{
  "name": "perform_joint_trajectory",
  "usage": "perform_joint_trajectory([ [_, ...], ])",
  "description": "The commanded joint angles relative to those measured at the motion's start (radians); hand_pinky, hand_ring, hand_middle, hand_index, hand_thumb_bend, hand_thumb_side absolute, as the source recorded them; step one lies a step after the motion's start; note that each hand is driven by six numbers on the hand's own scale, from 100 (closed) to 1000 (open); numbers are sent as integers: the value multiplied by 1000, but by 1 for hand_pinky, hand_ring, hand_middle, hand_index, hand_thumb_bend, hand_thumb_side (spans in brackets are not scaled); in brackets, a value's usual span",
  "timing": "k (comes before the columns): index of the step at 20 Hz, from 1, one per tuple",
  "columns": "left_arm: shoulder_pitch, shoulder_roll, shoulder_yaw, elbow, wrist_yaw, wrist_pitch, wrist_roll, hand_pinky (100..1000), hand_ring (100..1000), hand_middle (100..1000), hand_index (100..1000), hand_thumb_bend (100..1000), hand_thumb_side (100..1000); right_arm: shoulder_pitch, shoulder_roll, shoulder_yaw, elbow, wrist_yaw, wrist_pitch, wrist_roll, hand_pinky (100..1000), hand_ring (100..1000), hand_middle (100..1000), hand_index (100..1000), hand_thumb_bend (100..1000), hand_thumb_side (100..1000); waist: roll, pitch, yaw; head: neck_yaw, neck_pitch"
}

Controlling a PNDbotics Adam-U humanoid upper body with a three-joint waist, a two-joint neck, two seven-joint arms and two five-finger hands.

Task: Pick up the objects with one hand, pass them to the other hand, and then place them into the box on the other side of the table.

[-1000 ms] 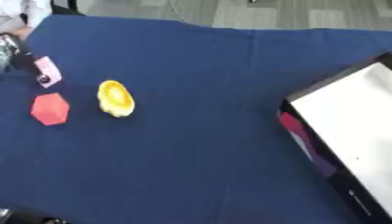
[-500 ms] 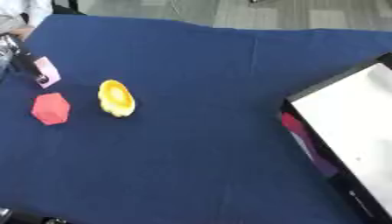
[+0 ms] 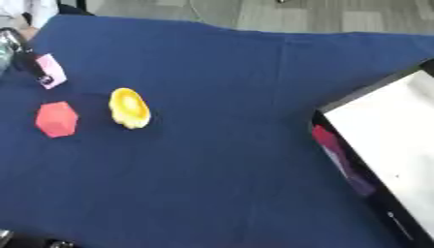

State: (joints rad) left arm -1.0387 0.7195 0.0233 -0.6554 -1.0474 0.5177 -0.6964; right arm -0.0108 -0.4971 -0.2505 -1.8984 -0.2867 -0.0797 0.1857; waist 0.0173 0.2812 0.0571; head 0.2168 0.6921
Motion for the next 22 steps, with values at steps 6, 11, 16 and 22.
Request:
perform_joint_trajectory([
  [6, -1, 60, -44, -133, 108, 27, -40, 799, 774, 681, 542, 231, 100, 0, -33, -8, -15, -15, -12, 1, 1000, 1000, 1000, 1000, 100, 551, -14, -26, 3, -29, -2],
  [11, 26, 68, -75, -241, 171, -4, -20, 786, 781, 670, 537, 203, 100, -1, -42, -9, -19, -29, -18, 0, 1000, 1000, 1000, 1000, 100, 542, -17, -35, 3, -57, -1],
  [16, 67, 74, -116, -356, 250, -27, 19, 780, 777, 669, 548, 194, 100, -8, -62, -7, -25, -50, -25, -3, 1000, 1000, 1000, 1000, 100, 525, -16, -45, -1, -73, -4],
  [22, 129, 73, -155, -491, 321, -23, 69, 773, 772, 665, 549, 179, 100, -20, -90, -4, -32, -82, -35, -4, 1000, 1000, 1000, 1000, 100, 506, -16, -55, -13, -100, -9],
])
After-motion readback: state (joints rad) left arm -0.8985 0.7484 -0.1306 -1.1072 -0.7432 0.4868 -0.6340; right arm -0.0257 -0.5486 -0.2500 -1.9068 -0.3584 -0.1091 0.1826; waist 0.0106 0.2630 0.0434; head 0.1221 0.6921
